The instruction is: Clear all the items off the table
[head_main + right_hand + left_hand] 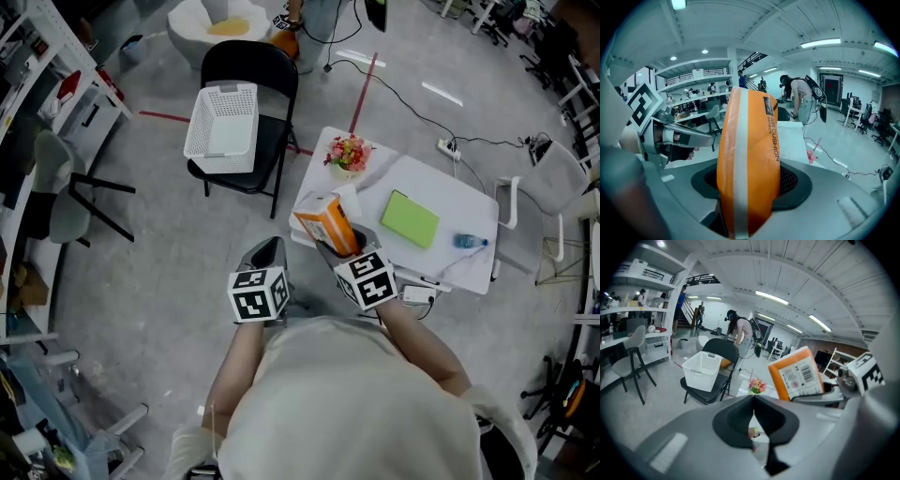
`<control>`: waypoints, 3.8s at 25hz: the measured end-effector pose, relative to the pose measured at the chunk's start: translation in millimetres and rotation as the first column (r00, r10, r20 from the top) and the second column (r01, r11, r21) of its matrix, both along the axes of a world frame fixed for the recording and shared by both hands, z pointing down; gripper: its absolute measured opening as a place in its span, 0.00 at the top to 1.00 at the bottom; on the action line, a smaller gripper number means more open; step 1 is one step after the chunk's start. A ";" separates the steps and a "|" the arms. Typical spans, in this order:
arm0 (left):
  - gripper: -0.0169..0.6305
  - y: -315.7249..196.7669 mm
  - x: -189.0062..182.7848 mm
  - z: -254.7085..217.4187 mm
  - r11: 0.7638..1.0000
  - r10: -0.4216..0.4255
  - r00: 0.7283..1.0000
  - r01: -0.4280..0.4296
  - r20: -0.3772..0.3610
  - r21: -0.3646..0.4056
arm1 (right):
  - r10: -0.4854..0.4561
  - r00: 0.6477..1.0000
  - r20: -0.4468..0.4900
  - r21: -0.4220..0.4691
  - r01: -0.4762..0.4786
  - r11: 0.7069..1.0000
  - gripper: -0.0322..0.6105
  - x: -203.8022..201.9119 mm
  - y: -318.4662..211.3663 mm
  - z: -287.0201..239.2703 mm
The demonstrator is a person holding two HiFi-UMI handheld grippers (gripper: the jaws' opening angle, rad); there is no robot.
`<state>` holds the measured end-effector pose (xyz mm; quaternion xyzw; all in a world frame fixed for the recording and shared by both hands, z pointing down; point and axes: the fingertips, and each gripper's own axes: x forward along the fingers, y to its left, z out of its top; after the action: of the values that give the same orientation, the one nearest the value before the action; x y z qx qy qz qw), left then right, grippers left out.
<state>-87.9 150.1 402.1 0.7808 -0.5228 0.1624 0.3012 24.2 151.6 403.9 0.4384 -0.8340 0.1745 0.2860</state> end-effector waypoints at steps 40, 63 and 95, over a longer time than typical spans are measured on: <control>0.96 -141.1 -156.1 4.6 0.990 -0.139 0.990 0.139 0.031 -0.013 | -0.150 0.989 0.013 -0.010 0.151 0.989 0.56 -157.2 -169.3 6.8; 0.96 -275.3 -189.3 -4.8 0.960 -0.277 0.959 0.279 0.058 -0.017 | -0.309 0.951 0.013 -0.052 0.309 0.950 0.56 -202.1 -315.7 15.6; 0.96 -381.8 -239.1 27.8 0.962 -0.245 0.967 0.251 0.072 -0.102 | -0.358 0.931 -0.071 -0.202 0.338 0.919 0.55 -253.2 -419.9 83.9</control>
<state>-327.0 -231.7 429.8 0.6861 -0.6153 0.1749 0.3464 -229.0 -268.3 487.8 0.2632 -0.8621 0.1745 0.3962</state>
